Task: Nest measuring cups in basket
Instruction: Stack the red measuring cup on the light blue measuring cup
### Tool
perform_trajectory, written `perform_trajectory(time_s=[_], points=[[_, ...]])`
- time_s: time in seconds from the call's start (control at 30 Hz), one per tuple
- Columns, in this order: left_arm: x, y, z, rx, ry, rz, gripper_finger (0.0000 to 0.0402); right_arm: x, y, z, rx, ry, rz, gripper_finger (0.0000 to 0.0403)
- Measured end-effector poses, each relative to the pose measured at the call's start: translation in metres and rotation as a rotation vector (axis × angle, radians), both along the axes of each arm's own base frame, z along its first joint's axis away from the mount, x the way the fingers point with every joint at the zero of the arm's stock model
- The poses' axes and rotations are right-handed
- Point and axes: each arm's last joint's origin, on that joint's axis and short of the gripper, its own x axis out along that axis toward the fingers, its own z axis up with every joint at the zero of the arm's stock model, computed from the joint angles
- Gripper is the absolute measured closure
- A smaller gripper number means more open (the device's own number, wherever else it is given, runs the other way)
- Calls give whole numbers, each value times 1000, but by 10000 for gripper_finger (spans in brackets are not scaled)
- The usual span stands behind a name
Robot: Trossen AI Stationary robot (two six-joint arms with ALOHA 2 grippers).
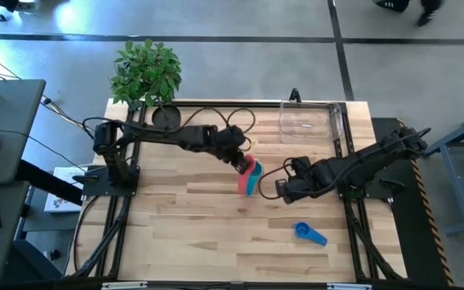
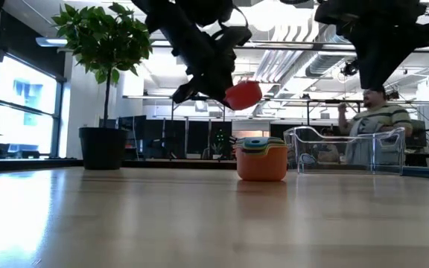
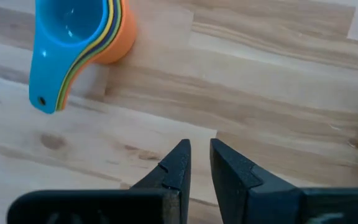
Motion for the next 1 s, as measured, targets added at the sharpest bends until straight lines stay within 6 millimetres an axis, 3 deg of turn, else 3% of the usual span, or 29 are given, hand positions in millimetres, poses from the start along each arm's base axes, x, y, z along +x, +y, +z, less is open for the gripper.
perform_trajectory(time_s=[0.2, 0.5, 1.0], points=[[4, 14, 6, -19, -94, -18, 396, 2, -16, 0, -8, 37, -18, 351], [6, 9, 6, -4, -95, -41, 396, 4, -38, 0, -29, 85, -22, 351], [15, 13, -22, -6, -31, -27, 396, 10, -54, 0, -20, 69, 5, 351]])
